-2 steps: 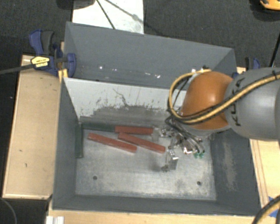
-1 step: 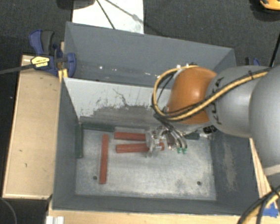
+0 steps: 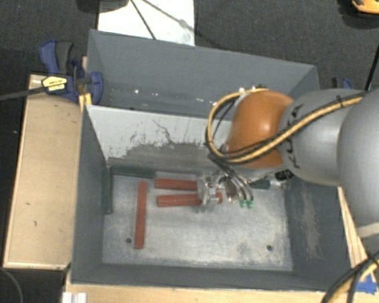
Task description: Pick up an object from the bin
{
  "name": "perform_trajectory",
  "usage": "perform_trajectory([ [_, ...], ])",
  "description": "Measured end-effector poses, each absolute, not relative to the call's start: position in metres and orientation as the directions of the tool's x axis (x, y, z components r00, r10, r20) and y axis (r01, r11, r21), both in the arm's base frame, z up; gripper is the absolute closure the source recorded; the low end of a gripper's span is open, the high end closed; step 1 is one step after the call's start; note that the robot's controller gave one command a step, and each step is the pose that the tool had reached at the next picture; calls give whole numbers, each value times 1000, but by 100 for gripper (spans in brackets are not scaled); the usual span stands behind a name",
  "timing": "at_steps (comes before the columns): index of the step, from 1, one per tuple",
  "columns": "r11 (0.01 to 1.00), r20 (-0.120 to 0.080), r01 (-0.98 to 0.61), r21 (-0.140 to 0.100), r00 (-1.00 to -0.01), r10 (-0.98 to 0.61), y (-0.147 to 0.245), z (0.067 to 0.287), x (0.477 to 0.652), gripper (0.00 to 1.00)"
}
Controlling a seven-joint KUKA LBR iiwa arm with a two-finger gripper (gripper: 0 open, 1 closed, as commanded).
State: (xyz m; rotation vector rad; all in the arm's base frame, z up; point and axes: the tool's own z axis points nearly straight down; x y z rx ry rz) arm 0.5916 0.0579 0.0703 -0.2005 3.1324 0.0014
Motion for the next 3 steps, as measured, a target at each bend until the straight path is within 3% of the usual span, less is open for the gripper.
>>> perform_trajectory([
  [1,994,6,-106,1,-994,-106,54,118,590,100],
  [2,995,-7,-101,0,-995,-101,55,159,594,100],
  [3,991,2,-136,0,-991,-136,51,212,574,100],
])
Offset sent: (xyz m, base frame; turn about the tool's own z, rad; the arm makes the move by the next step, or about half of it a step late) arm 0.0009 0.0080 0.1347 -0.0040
